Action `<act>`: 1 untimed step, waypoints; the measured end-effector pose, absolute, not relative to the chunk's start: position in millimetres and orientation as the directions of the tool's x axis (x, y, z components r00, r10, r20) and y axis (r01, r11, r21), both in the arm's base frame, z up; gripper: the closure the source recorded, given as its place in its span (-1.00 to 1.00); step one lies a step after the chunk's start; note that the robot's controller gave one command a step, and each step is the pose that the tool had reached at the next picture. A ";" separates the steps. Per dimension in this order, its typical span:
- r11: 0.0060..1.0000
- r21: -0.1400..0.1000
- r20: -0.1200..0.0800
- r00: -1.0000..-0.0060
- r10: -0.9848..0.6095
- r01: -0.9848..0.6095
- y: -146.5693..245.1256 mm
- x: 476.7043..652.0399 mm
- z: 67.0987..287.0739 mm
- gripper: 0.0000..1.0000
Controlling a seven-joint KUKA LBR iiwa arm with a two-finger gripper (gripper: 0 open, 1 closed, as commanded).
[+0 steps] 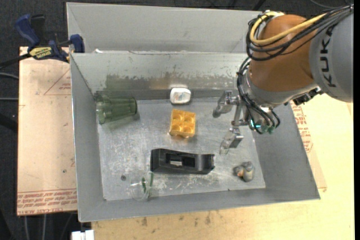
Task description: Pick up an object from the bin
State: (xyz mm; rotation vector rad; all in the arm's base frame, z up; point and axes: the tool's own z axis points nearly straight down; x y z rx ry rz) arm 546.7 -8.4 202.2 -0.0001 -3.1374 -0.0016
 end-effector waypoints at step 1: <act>1.000 0.001 -0.001 -1.000 0.000 0.000 -8.4 547.9 204.3 -1.00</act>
Offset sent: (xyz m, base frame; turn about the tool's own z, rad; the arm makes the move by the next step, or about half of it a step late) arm -0.0252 0.0597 -0.0641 0.0925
